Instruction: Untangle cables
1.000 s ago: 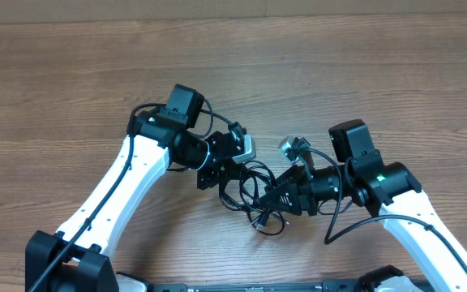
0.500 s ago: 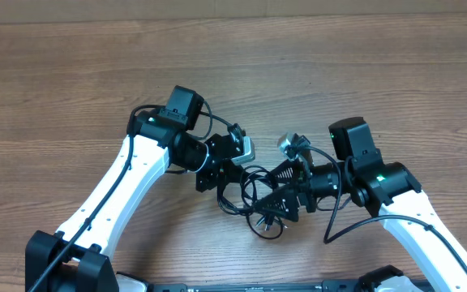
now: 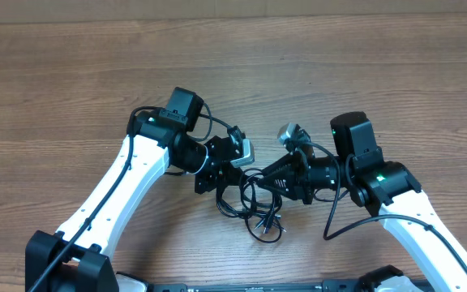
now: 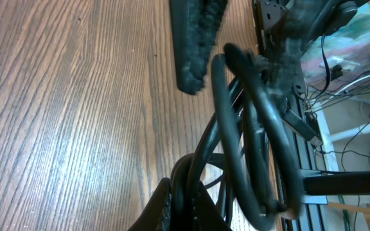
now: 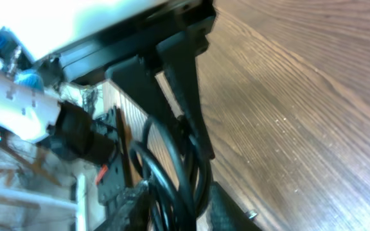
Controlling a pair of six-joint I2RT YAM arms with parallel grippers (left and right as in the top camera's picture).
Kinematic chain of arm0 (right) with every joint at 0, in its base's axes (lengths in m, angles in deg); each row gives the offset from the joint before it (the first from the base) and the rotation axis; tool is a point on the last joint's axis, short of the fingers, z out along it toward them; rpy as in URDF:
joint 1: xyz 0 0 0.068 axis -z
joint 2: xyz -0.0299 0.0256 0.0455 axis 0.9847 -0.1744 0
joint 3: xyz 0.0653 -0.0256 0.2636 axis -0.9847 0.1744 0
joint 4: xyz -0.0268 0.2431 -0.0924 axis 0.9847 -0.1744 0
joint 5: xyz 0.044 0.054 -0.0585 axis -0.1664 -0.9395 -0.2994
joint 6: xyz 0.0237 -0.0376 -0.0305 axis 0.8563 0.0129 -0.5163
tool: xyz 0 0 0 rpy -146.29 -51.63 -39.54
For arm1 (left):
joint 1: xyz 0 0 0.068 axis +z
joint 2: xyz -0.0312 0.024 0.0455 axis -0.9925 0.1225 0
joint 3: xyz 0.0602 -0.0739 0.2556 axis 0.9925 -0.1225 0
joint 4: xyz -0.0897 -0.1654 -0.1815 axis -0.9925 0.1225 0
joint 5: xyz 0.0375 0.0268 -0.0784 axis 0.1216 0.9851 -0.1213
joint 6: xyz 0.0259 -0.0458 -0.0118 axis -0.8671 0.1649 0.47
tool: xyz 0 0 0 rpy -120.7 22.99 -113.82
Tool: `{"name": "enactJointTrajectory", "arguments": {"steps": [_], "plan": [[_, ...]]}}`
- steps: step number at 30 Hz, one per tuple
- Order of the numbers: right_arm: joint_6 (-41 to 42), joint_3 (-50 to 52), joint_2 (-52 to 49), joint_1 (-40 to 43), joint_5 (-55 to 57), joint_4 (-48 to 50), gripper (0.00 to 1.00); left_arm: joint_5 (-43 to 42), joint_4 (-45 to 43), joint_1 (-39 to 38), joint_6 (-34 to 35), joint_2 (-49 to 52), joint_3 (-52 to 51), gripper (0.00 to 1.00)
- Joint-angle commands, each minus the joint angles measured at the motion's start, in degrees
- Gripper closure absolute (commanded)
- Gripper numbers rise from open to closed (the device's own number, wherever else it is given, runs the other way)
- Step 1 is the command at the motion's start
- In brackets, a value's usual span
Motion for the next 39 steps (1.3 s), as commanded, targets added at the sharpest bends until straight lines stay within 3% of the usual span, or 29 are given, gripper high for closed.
{"name": "enactJointTrajectory", "arguments": {"steps": [1,9,24,39], "plan": [[-0.44,-1.49,0.37,-0.22,0.68,0.24,0.8,-2.64,0.15,-0.02,-1.33,-0.66,0.17,0.96],[-0.17,-1.49,0.37,-0.22,0.52,0.33,0.96,-2.6,0.31,-0.02,-1.31,-0.66,0.17,0.96],[-0.2,-1.49,0.37,-0.22,-1.6,6.47,0.96,-1.99,1.95,-0.02,-1.29,-0.66,0.17,0.96],[-0.17,-1.49,0.37,-0.22,19.02,6.64,0.96,-2.05,2.86,-0.02,-1.31,-0.66,0.17,0.96]]}}
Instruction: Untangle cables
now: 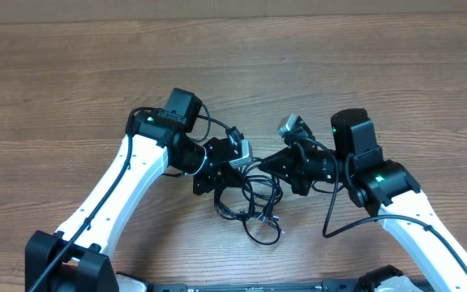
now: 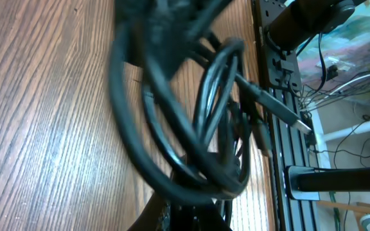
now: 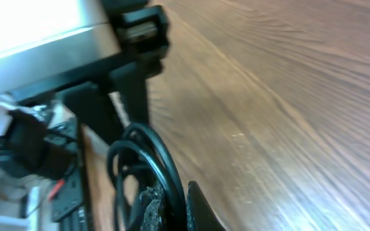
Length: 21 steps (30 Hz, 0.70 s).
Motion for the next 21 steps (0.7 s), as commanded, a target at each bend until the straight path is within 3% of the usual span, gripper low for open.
{"name": "enactJointTrajectory", "arguments": {"steps": [1,21], "plan": [[0.0,-1.49,0.37,0.22,11.32,0.59,0.96,-2.29,1.03,-0.13,-1.31,-0.66,0.17,0.96],[0.0,-1.49,0.37,0.22,33.99,-0.94,0.96,-3.89,1.57,-0.13,-2.01,-0.66,0.17,0.96]]}}
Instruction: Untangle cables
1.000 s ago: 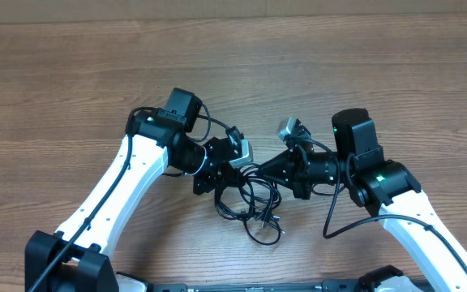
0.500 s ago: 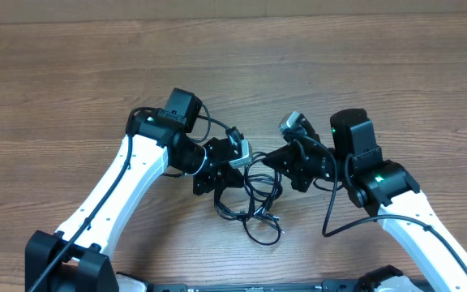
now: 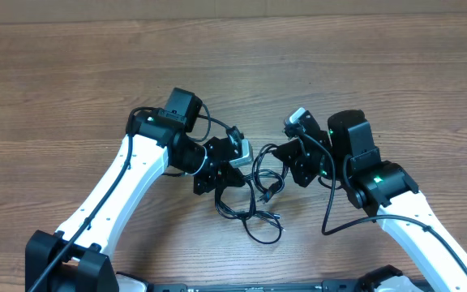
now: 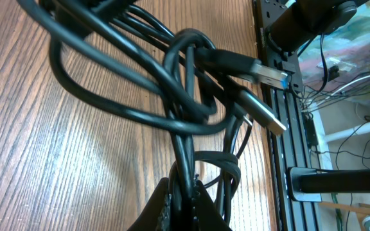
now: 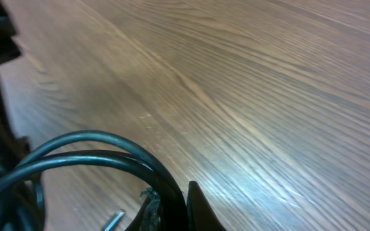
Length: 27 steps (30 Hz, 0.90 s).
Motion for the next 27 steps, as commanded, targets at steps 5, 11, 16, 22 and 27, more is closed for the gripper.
{"name": "enactJointTrajectory", "arguments": {"steps": [5,11,16,22,27], "plan": [[-0.2,-1.49,0.35,0.98,16.09,0.11,0.96,-4.63,1.55,-0.13,-2.27,-0.66,0.17,0.95],[-0.22,-1.49,0.35,0.98,18.78,-0.96,0.88,-4.61,1.55,-0.13,-2.25,-0.66,0.17,0.95],[-0.22,-1.49,0.35,0.98,20.65,-2.47,0.87,-4.63,1.55,-0.13,-2.25,-0.66,0.17,0.96],[-0.22,-1.49,0.35,0.98,22.99,-3.37,0.87,-4.61,1.55,-0.13,-2.23,-0.66,0.17,0.96],[-0.2,-1.49,0.35,0.98,23.37,-3.34,0.41,-4.55,1.53,-0.13,-2.23,-0.66,0.17,0.96]]}}
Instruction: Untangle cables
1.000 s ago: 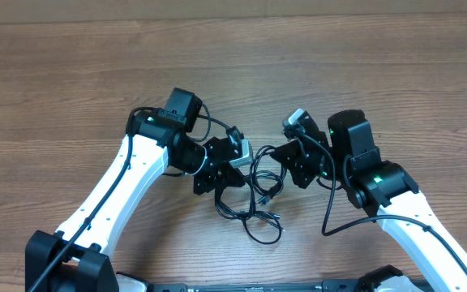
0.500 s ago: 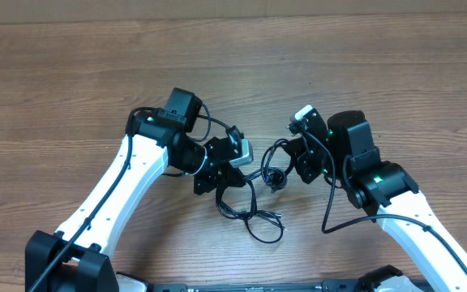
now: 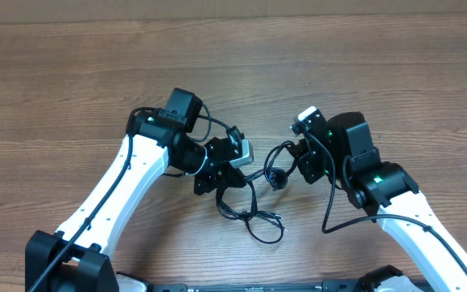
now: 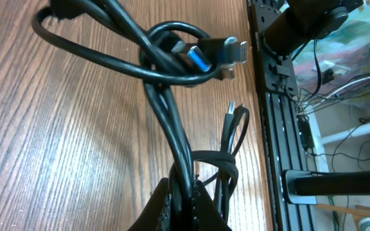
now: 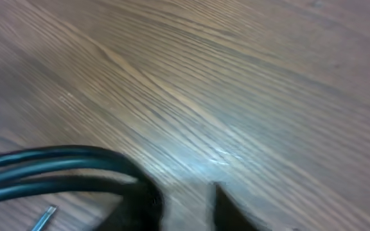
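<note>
Several black cables lie tangled on the wooden table. My left gripper (image 3: 227, 173) is shut on one black strand (image 4: 172, 128). From my left gripper (image 4: 184, 196) this strand runs up to a small knot (image 4: 172, 54) beside a USB plug with a blue insert (image 4: 212, 52). A loop (image 3: 271, 169) stretches from there toward my right gripper (image 3: 292, 166). In the blurred right wrist view my right gripper (image 5: 185, 208) is open, and the double black cable (image 5: 56, 170) rests against its left finger only. Loose coils (image 3: 254, 217) trail toward the near edge.
Bare wooden table (image 3: 379, 65) surrounds the arms. In the left wrist view, a black metal rail (image 4: 281, 96) runs along the table's near edge, and loose wires hang beyond it. A small plug end (image 4: 232, 106) lies near that edge.
My right gripper was shut on the cable loop and now stands open, a little farther right. The knot has drawn smaller and tighter. My left gripper holds its strand in the same place.
Both grippers were close together inside the tangle, the left shut on a strand. My right gripper was then shut on a loop, each time farther right, and the bundle stretched out between the arms. Now the right jaws are apart and the knot is small.
</note>
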Controlling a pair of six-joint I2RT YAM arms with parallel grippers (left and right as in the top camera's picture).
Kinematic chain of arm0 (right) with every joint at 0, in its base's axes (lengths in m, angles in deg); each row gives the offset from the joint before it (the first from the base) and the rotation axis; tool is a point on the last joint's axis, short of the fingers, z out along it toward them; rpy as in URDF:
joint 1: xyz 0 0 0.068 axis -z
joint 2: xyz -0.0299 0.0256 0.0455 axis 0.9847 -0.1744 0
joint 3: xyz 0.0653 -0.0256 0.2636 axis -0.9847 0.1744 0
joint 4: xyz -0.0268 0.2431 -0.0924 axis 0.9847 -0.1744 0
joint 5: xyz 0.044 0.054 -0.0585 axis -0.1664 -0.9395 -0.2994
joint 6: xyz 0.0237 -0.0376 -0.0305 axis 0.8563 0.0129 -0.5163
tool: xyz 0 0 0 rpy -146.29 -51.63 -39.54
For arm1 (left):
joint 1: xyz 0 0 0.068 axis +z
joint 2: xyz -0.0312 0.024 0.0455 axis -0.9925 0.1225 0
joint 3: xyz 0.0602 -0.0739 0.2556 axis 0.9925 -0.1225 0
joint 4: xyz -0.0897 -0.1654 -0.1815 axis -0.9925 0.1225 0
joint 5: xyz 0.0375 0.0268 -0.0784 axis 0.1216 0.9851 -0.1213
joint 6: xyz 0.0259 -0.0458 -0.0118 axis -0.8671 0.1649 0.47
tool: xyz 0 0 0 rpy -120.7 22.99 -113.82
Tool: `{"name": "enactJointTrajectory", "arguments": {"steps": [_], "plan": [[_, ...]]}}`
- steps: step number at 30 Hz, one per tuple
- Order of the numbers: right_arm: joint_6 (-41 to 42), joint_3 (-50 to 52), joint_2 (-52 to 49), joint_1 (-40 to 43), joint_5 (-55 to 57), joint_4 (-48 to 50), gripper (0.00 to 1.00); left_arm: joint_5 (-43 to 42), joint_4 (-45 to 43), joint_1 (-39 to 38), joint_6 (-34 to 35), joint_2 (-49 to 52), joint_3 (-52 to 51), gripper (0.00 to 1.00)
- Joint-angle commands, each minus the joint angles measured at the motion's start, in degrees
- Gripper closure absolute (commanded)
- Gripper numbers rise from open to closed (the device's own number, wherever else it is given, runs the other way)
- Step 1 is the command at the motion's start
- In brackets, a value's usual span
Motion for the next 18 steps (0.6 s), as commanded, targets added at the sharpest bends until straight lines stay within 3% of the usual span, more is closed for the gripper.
{"name": "enactJointTrajectory", "arguments": {"steps": [1,11,18], "plan": [[-0.07,-1.49,0.31,1.01,8.28,0.15,0.0,-3.48,1.27,-0.11,-2.21,-0.66,0.17,0.95],[6.21,-1.49,0.31,1.01,4.7,-2.47,0.0,-2.43,1.16,-0.09,-2.16,-0.66,0.17,0.96],[7.61,-1.49,0.31,1.01,-17.42,-3.23,0.0,1.01,-0.48,-0.09,2.29,-0.66,0.17,0.96]]}}
